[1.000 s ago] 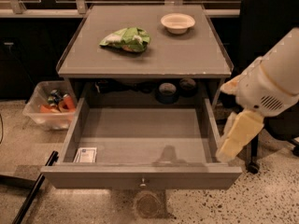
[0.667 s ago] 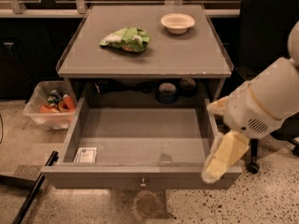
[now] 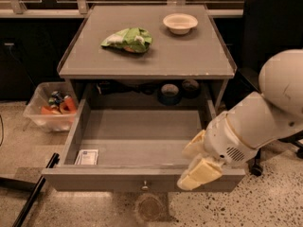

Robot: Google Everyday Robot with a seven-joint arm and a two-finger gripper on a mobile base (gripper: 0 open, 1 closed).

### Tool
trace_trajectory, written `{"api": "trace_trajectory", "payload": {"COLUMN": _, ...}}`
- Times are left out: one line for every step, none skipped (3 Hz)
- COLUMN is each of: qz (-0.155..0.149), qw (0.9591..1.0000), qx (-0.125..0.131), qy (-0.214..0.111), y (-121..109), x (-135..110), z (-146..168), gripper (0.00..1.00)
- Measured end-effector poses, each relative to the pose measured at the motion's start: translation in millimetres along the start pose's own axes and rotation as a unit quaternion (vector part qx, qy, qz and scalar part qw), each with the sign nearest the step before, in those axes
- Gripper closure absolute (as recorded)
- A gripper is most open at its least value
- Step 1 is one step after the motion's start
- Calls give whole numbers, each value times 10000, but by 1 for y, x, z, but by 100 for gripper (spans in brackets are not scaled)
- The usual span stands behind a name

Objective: Close top drawer

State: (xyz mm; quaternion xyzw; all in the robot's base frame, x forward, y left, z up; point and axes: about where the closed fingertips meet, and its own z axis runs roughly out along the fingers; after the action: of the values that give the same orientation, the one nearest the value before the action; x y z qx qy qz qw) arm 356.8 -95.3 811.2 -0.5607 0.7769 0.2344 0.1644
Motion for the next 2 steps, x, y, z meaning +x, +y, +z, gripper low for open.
{"api": "trace_trajectory", "payload": {"qz": 175, "qw": 9994, "qx": -305, "qy": 0, "y": 11, "x": 9, "z": 35, "gripper": 66}}
{"api": "trace_trajectory", "payload": {"qz": 371, "qw": 9982, "qx": -475, "qy": 16, "y": 18, "x": 29, "z": 72, "gripper": 90}}
